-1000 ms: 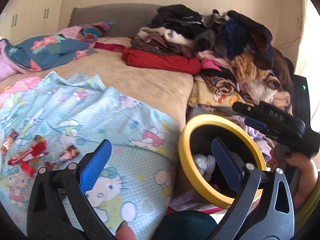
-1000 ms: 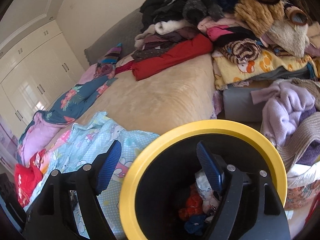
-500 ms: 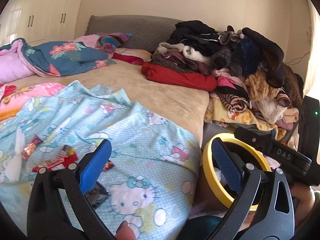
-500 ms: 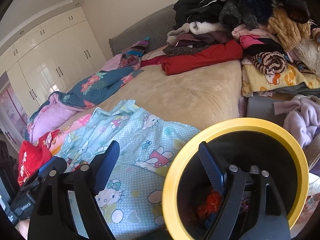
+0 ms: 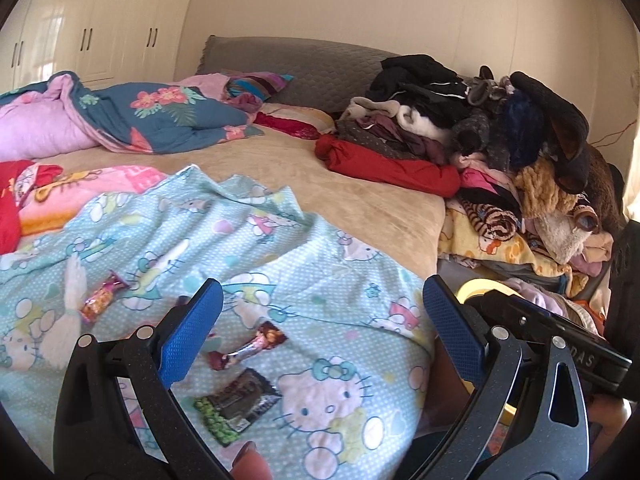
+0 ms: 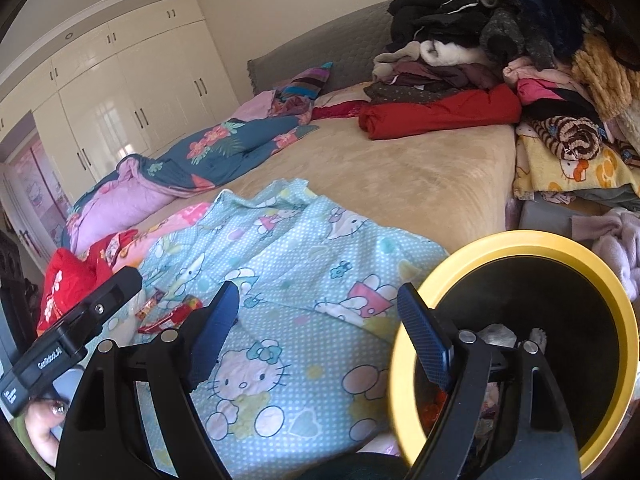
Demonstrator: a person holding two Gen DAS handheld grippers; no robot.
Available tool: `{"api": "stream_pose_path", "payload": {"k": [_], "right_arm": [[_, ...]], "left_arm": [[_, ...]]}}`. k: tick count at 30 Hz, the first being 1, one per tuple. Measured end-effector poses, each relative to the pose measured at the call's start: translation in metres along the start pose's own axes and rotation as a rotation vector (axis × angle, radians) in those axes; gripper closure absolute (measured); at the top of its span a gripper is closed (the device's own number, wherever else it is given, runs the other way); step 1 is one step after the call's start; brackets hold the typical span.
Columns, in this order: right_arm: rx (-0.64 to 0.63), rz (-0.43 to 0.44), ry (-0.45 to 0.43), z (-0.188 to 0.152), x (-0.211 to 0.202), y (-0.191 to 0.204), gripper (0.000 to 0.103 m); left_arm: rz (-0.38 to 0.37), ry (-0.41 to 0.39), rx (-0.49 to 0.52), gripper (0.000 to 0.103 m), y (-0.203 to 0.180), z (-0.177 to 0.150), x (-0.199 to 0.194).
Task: Collect trash
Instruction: 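Move both open tools back over the remaining wrappers on the bed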
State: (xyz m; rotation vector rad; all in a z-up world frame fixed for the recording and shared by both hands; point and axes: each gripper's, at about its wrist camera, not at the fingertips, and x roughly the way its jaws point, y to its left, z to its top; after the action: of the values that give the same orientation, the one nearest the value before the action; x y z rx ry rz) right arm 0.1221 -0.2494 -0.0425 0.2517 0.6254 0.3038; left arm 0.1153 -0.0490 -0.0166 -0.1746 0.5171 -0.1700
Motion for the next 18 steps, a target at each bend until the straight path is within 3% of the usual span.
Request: {"api": "stream_pose_path", "payload": {"k": [18], "right_arm": [[-0.135,0.089,0.115,-0.026,0.032,0.072,0.024]], "left_arm": [[0.083,0.005,-0.101,0.011,0.065,-0.002,-0.009]]}}
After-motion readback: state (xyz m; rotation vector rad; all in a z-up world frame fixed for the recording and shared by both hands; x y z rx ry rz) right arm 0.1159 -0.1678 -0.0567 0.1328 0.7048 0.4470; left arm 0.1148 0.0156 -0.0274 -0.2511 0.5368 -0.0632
